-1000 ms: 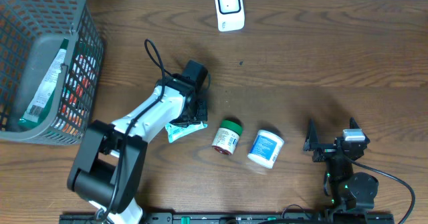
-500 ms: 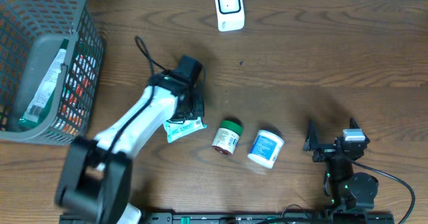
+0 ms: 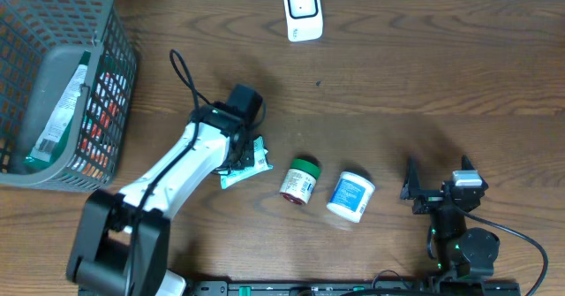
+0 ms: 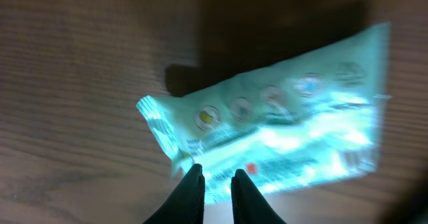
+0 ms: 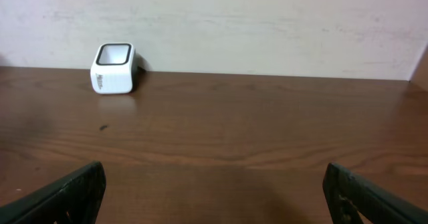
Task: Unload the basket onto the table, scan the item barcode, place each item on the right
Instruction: 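Lower the wipes pack onto the table and open the left gripper, then move the left gripper back into the grey basket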
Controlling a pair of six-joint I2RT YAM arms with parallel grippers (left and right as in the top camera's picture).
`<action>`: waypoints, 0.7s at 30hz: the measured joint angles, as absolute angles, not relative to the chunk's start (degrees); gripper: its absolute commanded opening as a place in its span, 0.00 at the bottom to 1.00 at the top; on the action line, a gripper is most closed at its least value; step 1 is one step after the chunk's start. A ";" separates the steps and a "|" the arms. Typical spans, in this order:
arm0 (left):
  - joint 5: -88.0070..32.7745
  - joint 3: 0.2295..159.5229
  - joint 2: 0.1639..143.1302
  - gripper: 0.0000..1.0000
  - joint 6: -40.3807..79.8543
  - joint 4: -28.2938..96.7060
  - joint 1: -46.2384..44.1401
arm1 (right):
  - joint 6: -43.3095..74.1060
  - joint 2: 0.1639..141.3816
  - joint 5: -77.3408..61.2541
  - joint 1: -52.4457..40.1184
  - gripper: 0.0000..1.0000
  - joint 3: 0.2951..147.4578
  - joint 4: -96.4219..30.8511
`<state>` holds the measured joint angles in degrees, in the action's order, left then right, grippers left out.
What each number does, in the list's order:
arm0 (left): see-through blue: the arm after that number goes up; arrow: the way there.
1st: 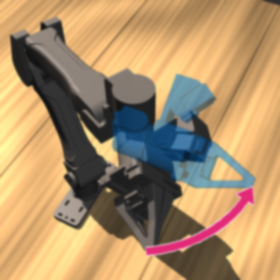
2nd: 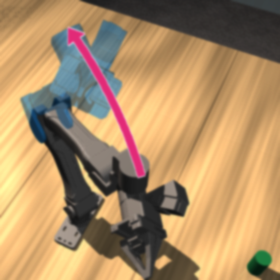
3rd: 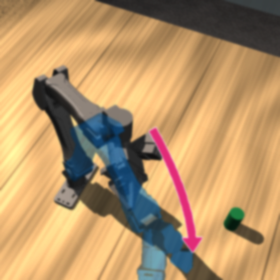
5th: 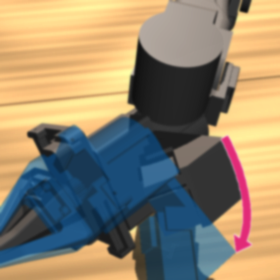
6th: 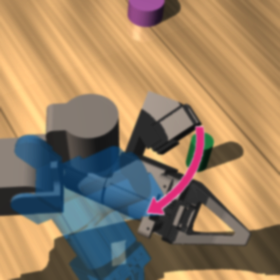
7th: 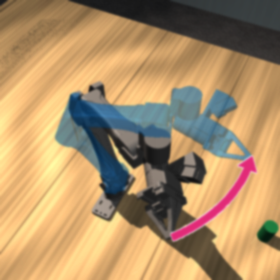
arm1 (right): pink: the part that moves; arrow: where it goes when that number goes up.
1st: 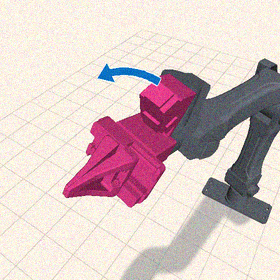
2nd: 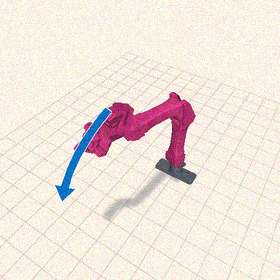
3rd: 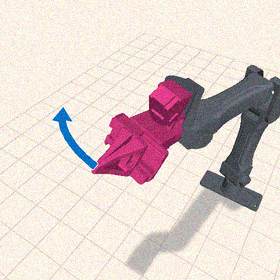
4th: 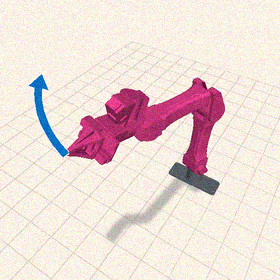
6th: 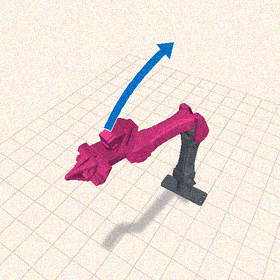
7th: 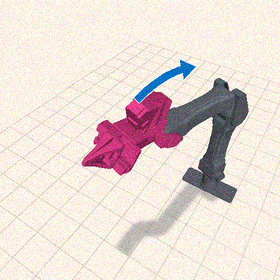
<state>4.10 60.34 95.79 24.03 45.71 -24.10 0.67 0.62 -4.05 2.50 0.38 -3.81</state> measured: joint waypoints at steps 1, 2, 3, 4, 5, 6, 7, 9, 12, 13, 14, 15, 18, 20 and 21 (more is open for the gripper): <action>4.49 60.05 96.71 0.17 24.03 45.34 -24.10 | 0.67 0.62 -4.05 2.50 0.99 0.38 -3.81; 4.91 59.68 98.04 0.17 24.03 44.49 -24.10 | 0.67 0.62 -4.05 2.50 0.99 0.38 -3.81; 5.15 59.59 99.20 0.17 24.03 44.23 -24.10 | 0.67 0.62 -4.05 2.50 0.99 0.38 -3.81; 5.37 59.55 100.86 0.17 24.05 43.62 -24.10 | 0.67 0.62 -4.05 2.50 0.99 0.36 -3.81; 5.52 59.57 101.73 0.17 24.05 43.31 -24.10 | 0.67 0.62 -4.03 2.50 0.99 0.38 -3.81; 5.61 59.79 102.24 0.17 24.05 43.31 -24.12 | 0.67 0.62 -4.05 2.50 0.99 0.38 -3.81; 5.72 59.94 102.45 0.16 24.05 43.40 -24.12 | 0.67 0.62 -4.05 2.50 0.99 0.38 -3.81; 5.82 60.42 103.07 0.13 24.05 43.70 -24.16 | 0.67 0.62 -4.05 2.50 0.99 0.38 -3.81; 5.96 60.84 103.39 0.11 24.01 43.94 -24.32 | 0.67 0.62 -4.05 2.50 0.99 0.38 -3.81; 5.96 60.84 103.31 0.11 23.94 43.92 -24.34 | 0.67 0.62 -4.05 2.50 0.99 0.38 -3.81; 5.96 60.84 103.22 0.11 24.01 43.92 -24.34 | 0.67 0.62 -4.05 2.50 0.99 0.38 -3.81; 5.93 60.82 103.04 0.11 24.01 43.94 -24.34 | 0.67 0.62 -4.05 2.50 0.99 0.38 -3.81; 5.96 60.73 101.89 0.12 24.03 44.51 -24.27 | 0.67 0.62 -4.03 2.50 0.99 0.38 -3.81; 5.98 60.71 98.78 0.15 24.03 45.63 -24.10 | 0.67 0.62 -4.05 2.50 0.99 0.38 -3.81; 6.00 60.71 96.99 0.16 24.03 45.78 -24.10 | 0.67 0.62 -4.05 2.50 0.99 0.38 -3.81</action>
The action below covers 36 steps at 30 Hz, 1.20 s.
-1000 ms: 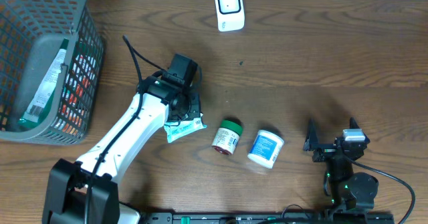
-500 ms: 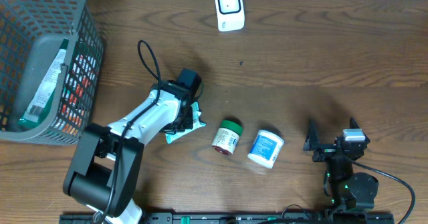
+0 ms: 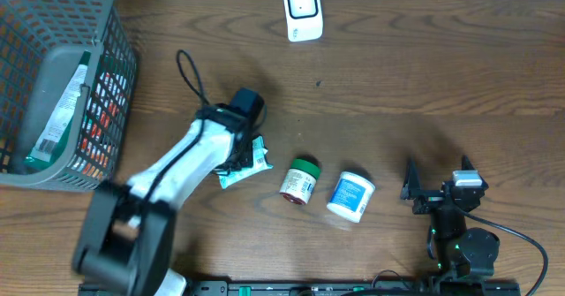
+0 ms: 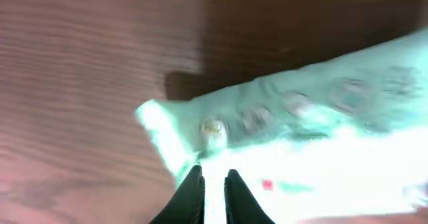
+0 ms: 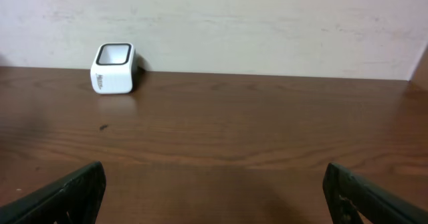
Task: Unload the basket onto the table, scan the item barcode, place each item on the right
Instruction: 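Move the left gripper back into the grey basket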
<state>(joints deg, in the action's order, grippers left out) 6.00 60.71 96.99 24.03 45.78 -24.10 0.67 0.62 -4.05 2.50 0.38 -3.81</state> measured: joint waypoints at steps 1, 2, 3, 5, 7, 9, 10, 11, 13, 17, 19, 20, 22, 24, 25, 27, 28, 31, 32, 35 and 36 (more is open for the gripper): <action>6.00 60.73 94.37 0.15 24.03 45.87 -24.08 | 0.67 0.62 -4.05 2.50 0.99 0.38 -3.81; 5.98 60.80 91.05 0.16 24.03 45.89 -24.08 | 0.67 0.62 -4.05 2.50 0.99 0.38 -3.81; 6.02 60.95 88.42 0.15 24.01 45.93 -24.10 | 0.67 0.62 -4.05 2.50 0.99 0.38 -3.81; 6.04 61.65 83.48 0.15 24.01 46.06 -24.10 | 0.67 0.62 -4.05 2.50 0.99 0.38 -3.81; 6.17 62.37 79.61 0.15 24.01 46.33 -24.03 | 0.67 0.62 -4.05 2.50 0.99 0.38 -3.81; 6.22 63.90 75.92 0.15 23.97 47.99 -23.64 | 0.67 0.62 -4.05 2.50 0.99 0.38 -3.81; 6.24 65.17 74.32 0.15 23.83 49.25 -23.05 | 0.67 0.62 -4.05 2.50 0.99 0.38 -3.81; 6.15 66.32 73.45 0.15 23.70 50.50 -22.37 | 0.67 0.62 -4.05 2.50 0.99 0.38 -3.81; 6.13 70.81 72.62 0.15 23.03 54.35 -20.10 | 0.67 0.62 -4.05 2.50 0.99 0.38 -3.79; 6.31 83.20 72.97 0.16 21.41 60.20 -13.43 | 0.67 0.62 -4.05 2.50 0.99 0.38 -3.84; 6.42 90.13 73.14 0.17 20.71 61.82 -9.37 | 0.67 0.62 -4.05 2.50 0.99 0.38 -3.81; 6.42 93.08 73.21 0.17 20.51 62.13 -7.07 | 0.67 0.62 -4.05 2.50 0.99 0.38 -3.84; 6.48 98.21 73.23 0.27 20.01 61.21 -1.10 | 0.67 0.62 -4.05 2.50 0.99 0.38 -3.81; 6.44 99.18 73.17 0.39 19.53 59.81 3.60 | 0.67 0.62 -4.05 2.50 0.99 0.38 -3.81; 6.42 99.22 73.34 0.49 19.33 59.16 7.05 | 0.67 0.62 -4.03 2.50 0.99 0.38 -3.84; 6.46 99.22 74.41 0.56 19.38 58.39 12.27 | 0.67 0.62 -4.05 2.50 0.99 0.38 -3.81; 6.57 99.22 75.22 0.58 19.44 58.02 14.72 | 0.67 0.62 -4.05 2.50 0.99 0.38 -3.81; 6.57 99.22 78.32 0.68 19.59 57.34 19.77 | 0.67 0.62 -4.05 2.50 0.99 0.38 -3.81; 6.59 99.22 80.23 0.71 19.66 57.21 21.69 | 0.67 0.62 -4.05 2.50 0.99 0.38 -3.81; 5.69 99.24 85.10 0.78 19.64 57.12 25.23 | 0.67 0.62 -4.03 2.50 0.99 0.38 -3.81; 4.49 99.24 87.46 0.79 19.40 57.12 26.63 | 0.67 0.62 -4.05 2.50 0.99 0.38 -3.81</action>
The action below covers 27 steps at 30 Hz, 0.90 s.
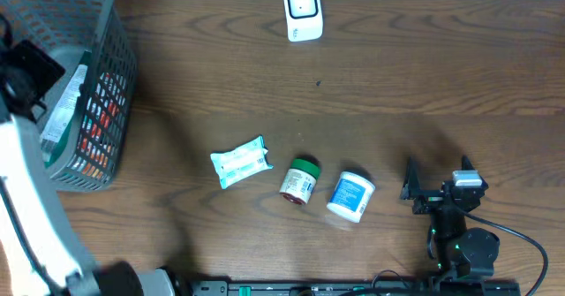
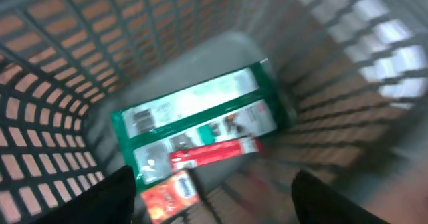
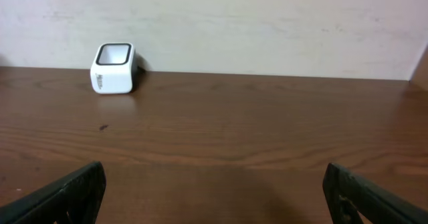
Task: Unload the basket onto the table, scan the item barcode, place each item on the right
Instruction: 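Move the left gripper back into the grey basket, then grasp the small orange-and-white packet in the basket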
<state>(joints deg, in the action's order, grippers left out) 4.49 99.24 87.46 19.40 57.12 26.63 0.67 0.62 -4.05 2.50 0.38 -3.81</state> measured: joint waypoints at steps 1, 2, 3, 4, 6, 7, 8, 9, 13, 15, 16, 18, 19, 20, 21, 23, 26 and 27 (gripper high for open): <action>3.53 99.24 89.03 0.80 19.33 57.06 27.51 | 0.67 0.62 -4.05 2.50 0.99 0.38 -3.81; 2.13 99.24 91.05 0.80 19.05 57.17 28.62 | 0.67 0.62 -4.03 2.50 0.99 0.38 -3.81; 0.16 99.24 93.21 0.82 18.59 57.25 29.74 | 0.67 0.62 -4.05 2.50 0.99 0.38 -3.81; -1.41 99.24 95.20 0.83 18.17 57.52 30.63 | 0.67 0.62 -4.05 2.50 0.99 0.38 -3.81; -4.64 99.24 98.91 0.84 17.45 58.63 32.18 | 0.67 0.62 -4.05 2.50 0.99 0.38 -3.81; -6.20 99.24 100.99 0.84 16.86 59.37 32.95 | 0.67 0.62 -4.03 2.50 0.99 0.38 -3.81; -7.40 99.24 103.07 0.85 16.27 59.90 33.52 | 0.67 0.62 -4.05 2.50 0.99 0.38 -3.81; -8.14 99.24 104.99 0.85 15.53 60.31 33.87 | 0.67 0.62 -4.05 2.50 0.99 0.38 -3.81; -10.09 99.24 111.63 0.86 13.19 60.95 34.06 | 0.67 0.62 -4.05 2.50 0.99 0.38 -3.81; -10.59 99.24 114.85 0.86 12.23 62.00 34.02 | 0.67 0.62 -4.05 2.50 0.99 0.38 -3.81; -10.66 99.24 116.09 0.86 11.92 62.59 34.02 | 0.67 0.62 -4.05 2.50 0.99 0.38 -3.81; -10.68 99.24 118.37 0.86 11.57 64.47 34.02 | 0.67 0.62 -4.03 2.50 0.99 0.38 -3.81; -10.68 99.24 119.48 0.86 11.51 65.39 34.02 | 0.67 0.62 -4.05 2.50 0.99 0.38 -3.81; -10.66 99.24 120.49 0.86 11.46 66.11 34.02 | 0.67 0.62 -4.05 2.50 0.99 0.38 -3.81; -10.68 99.24 121.45 0.86 11.42 66.87 34.02 | 0.67 0.62 -4.05 2.50 0.99 0.38 -3.81; -10.68 99.24 122.61 0.86 11.18 68.27 34.02 | 0.67 0.62 -4.05 2.50 0.99 0.38 -3.81; -10.70 99.24 122.80 0.86 10.79 70.39 34.02 | 0.67 0.62 -4.05 2.50 0.99 0.38 -3.81; -10.61 99.24 122.80 0.86 10.63 71.00 34.02 | 0.67 0.62 -4.05 2.50 0.99 0.38 -3.81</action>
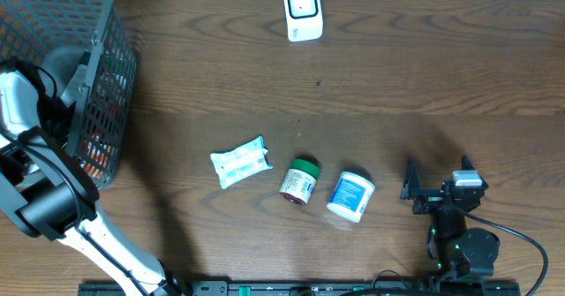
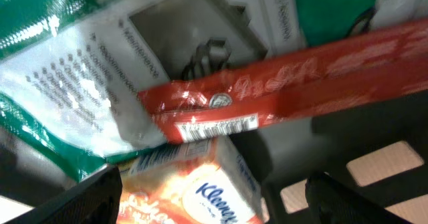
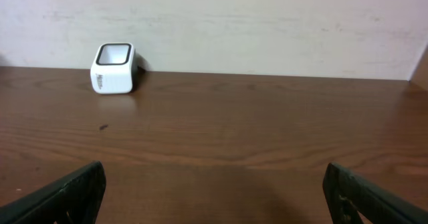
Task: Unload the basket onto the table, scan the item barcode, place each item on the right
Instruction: 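Grasp the small orange-and-white packet in the basket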
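My left gripper (image 2: 214, 198) is open, low inside the grey mesh basket (image 1: 110, 62) at the table's far left. An orange Kleenex pack (image 2: 200, 187) lies between its fingers, untouched as far as I can tell. Just beyond lie a red wrapper (image 2: 287, 83) showing a barcode and a green-and-white pouch (image 2: 73, 70). The white scanner (image 1: 302, 11) stands at the back edge, also seen as the white scanner (image 3: 114, 77) in the right wrist view. My right gripper (image 3: 214, 197) rests open at the front right, holding nothing.
On the table in front lie a mint-green packet (image 1: 240, 163), a green-lidded jar (image 1: 299, 181) and a white jar with a blue label (image 1: 351, 195), in a row. The left arm (image 1: 26, 155) leans over the basket's front side.
My left gripper was open high above the basket's contents; now it is down among them, close over the Kleenex pack and red wrapper. The right arm is unchanged.
My left gripper was shut at the edge of the mint packet on the table, and still there a moment later. Then the packet lay alone on the table and the gripper was open over the basket. Now it is down inside the basket.
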Controlling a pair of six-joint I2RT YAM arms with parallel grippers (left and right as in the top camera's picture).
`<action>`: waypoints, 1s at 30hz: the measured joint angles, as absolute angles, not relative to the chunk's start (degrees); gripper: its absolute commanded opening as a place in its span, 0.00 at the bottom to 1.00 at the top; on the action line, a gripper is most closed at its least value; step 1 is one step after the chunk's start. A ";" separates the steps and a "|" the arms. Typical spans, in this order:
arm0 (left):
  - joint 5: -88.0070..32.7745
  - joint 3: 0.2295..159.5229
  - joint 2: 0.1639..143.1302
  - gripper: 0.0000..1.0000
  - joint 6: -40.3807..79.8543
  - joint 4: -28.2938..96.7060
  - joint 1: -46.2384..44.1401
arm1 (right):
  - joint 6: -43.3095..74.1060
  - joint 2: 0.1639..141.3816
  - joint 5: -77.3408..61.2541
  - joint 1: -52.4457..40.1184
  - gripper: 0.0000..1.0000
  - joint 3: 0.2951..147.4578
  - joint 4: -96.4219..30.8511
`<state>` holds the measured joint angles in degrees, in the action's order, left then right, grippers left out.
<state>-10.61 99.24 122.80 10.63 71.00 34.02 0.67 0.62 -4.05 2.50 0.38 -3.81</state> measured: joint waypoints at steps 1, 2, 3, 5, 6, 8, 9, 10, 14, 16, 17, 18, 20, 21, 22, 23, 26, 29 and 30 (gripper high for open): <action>-10.55 99.24 122.80 0.86 10.63 71.70 34.02 | 0.67 0.62 -4.05 2.50 0.99 0.38 -3.81; -10.26 99.24 122.80 0.86 10.61 72.40 34.02 | 0.67 0.62 -4.05 2.50 0.99 0.38 -3.81; -10.00 99.24 122.80 0.86 10.63 72.86 34.02 | 0.67 0.62 -4.05 2.50 0.99 0.38 -3.81; -9.19 99.24 122.80 0.86 10.61 73.58 34.02 | 0.67 0.62 -4.05 2.50 0.99 0.38 -3.81; -8.64 99.24 122.80 0.86 10.63 73.93 34.02 | 0.67 0.62 -4.05 2.50 0.99 0.38 -3.81; -7.88 99.24 122.80 0.86 10.61 74.24 34.02 | 0.67 0.62 -4.05 2.50 0.99 0.38 -3.81; -7.20 99.20 122.80 0.86 10.61 74.19 34.02 | 0.67 0.62 -4.05 2.50 0.99 0.38 -3.81; -6.66 99.11 122.80 0.86 10.70 74.15 34.02 | 0.67 0.62 -4.03 2.50 0.99 0.38 -3.81; -2.46 96.12 122.80 0.84 11.99 71.72 34.02 | 0.67 0.62 -4.05 2.50 0.99 0.38 -3.81; -1.41 94.65 122.80 0.73 12.23 70.85 34.02 | 0.67 0.62 -4.05 2.50 0.99 0.38 -3.81; -1.10 94.26 122.80 0.61 12.36 70.52 34.02 | 0.67 0.62 -4.05 2.50 0.99 0.38 -3.81; -0.86 94.21 122.80 0.54 12.40 70.48 34.02 | 0.67 0.62 -4.05 2.50 0.99 0.38 -3.81; -0.64 94.21 122.80 0.49 12.71 70.43 34.02 | 0.67 0.62 -4.05 2.50 0.99 0.38 -3.81; -0.58 94.26 122.80 0.48 12.84 70.46 33.98 | 0.67 0.62 -4.05 2.50 0.99 0.38 -3.81; -0.49 94.52 122.78 0.45 13.02 70.67 33.98 | 0.67 0.62 -4.05 2.50 0.99 0.38 -3.81; -0.45 94.78 122.76 0.36 13.08 70.85 33.98 | 0.67 0.62 -4.05 2.50 0.99 0.38 -3.81; -0.43 95.85 122.34 0.22 13.08 71.26 33.98 | 0.67 0.62 -4.05 2.50 0.99 0.38 -3.81; -0.43 96.42 120.18 0.21 13.65 70.26 33.98 | 0.67 0.62 -4.05 2.50 0.99 0.38 -3.81; -0.40 96.47 119.00 0.19 13.80 69.89 33.98 | 0.67 0.62 -4.05 2.50 0.99 0.38 -3.81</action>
